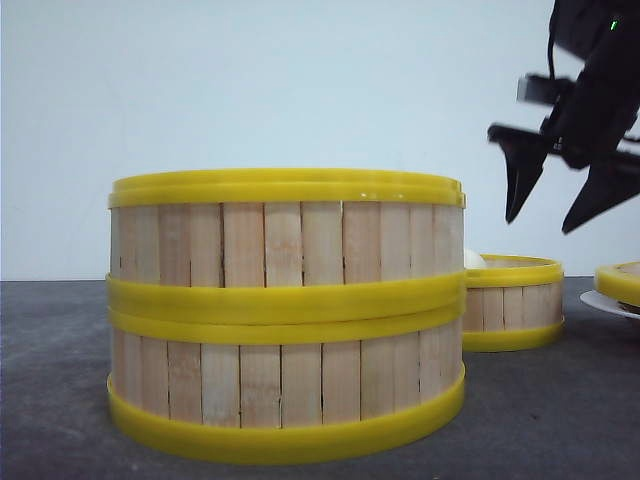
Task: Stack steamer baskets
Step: 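Lower the right gripper onto the rim of another bun-filled basket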
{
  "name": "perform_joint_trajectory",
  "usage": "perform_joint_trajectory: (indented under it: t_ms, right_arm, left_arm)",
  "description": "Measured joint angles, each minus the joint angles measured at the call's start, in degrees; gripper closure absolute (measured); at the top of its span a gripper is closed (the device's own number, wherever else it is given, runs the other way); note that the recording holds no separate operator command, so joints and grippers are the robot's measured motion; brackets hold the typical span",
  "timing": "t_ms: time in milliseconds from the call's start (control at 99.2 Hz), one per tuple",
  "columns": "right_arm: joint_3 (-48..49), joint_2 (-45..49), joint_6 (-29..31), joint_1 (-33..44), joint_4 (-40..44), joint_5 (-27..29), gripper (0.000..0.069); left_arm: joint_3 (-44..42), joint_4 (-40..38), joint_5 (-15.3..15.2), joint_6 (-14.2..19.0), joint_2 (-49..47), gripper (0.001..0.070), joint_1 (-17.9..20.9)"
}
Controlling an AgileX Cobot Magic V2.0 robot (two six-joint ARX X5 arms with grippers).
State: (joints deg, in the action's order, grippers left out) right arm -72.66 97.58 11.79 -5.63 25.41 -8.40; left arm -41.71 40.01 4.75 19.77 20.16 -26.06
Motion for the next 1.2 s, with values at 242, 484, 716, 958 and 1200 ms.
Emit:
perform_joint_trajectory:
  t_ms: [242,484,716,958,1200]
  right_arm:
    - [-0.02,5.55,0.74,0.0,-2.51,0.96,0.0289]
    - [-0.07,7.15,2.14,-0.04,-4.98,1.09,0.0434]
    - [-0.07,8.68,3.23,-0.39,-5.05,2.89,0.0512]
    - [-0.07,8.68,3.54,-1.07,-5.18,4.2,0.0634]
    - [-0.07,8.68,5.92,-1.2,-7.13,5.55,0.0661]
  left_arm:
    - [0.0,2.58,1.22,0.68,-0.44,0.0431,-0.04]
    - [0.0,2.86,1.22,0.83,-0.46,0.0432,-0.04]
    - [0.0,3.1,1.22,0.83,-0.46,0.0432,-0.04]
    - [0.0,3.61,1.22,0.83,-0.46,0.0432,-0.04]
    - [0.0,5.46,1.22,0.83,-0.46,0.0432,-0.04]
